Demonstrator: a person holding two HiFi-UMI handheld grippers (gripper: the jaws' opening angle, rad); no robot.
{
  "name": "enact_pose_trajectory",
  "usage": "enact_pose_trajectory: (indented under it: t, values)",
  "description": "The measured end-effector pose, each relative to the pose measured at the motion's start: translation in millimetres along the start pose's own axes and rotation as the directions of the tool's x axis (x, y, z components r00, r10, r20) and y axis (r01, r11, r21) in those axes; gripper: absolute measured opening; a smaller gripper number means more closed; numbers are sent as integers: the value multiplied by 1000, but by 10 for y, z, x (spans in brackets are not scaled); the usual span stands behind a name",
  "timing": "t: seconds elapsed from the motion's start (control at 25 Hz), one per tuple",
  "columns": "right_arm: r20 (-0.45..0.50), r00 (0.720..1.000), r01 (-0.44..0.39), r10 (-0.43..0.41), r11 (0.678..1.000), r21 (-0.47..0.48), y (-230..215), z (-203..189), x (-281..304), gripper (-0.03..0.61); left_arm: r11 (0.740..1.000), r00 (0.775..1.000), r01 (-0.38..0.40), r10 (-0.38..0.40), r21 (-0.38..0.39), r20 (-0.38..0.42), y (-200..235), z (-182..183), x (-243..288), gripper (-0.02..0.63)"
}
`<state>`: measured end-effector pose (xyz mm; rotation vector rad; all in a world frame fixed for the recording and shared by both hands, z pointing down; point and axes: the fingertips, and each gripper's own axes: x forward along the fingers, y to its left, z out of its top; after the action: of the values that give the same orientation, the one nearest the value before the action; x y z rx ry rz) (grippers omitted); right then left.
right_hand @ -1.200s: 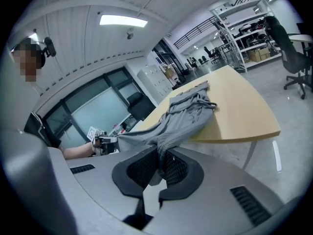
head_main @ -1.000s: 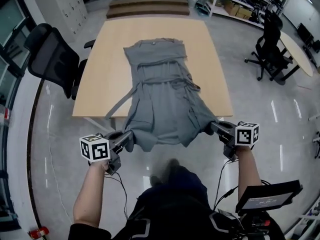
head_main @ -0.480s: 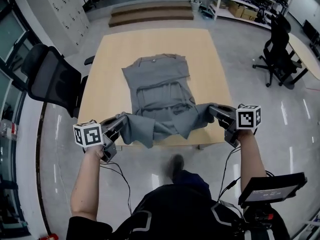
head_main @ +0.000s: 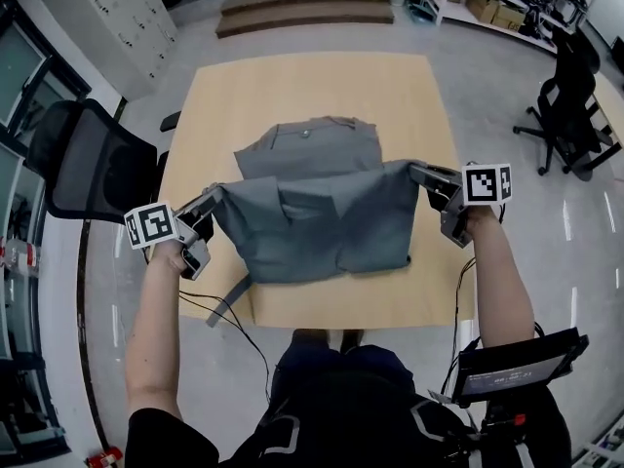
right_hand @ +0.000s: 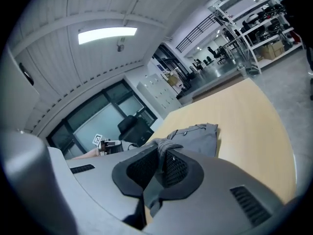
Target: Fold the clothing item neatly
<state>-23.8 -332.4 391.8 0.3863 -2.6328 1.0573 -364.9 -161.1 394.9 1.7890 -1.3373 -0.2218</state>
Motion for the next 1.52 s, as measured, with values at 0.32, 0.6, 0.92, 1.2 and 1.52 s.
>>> enact_pose_trajectory:
  t: [0.32,0.6,0.92,1.2,1.52]
  values:
    - [52,997,51,-59,990,130,-668,582,621,21,1000,999,4,-5,-23,-44,772,621,706,14]
    - [59,986,141,-154,974,177,-1275,964,1177,21,999,999,-22,21,-27,-39,1401,1029,1321,14]
    - [-12,979,202,-203,965,165,-1941,718,1744,21,988,978,-114,130,106,-165,1989,784,1674,14]
    - [-89,955,289,-283,955,63,-2233,472,1778,23,943,972,-89,153,319,-180,2102,570,1637,17]
    - [-75,935,345,-345,938,-20,-2285,571,1503,101,923,972,-179,220,340,-84,2237,620,1396,120]
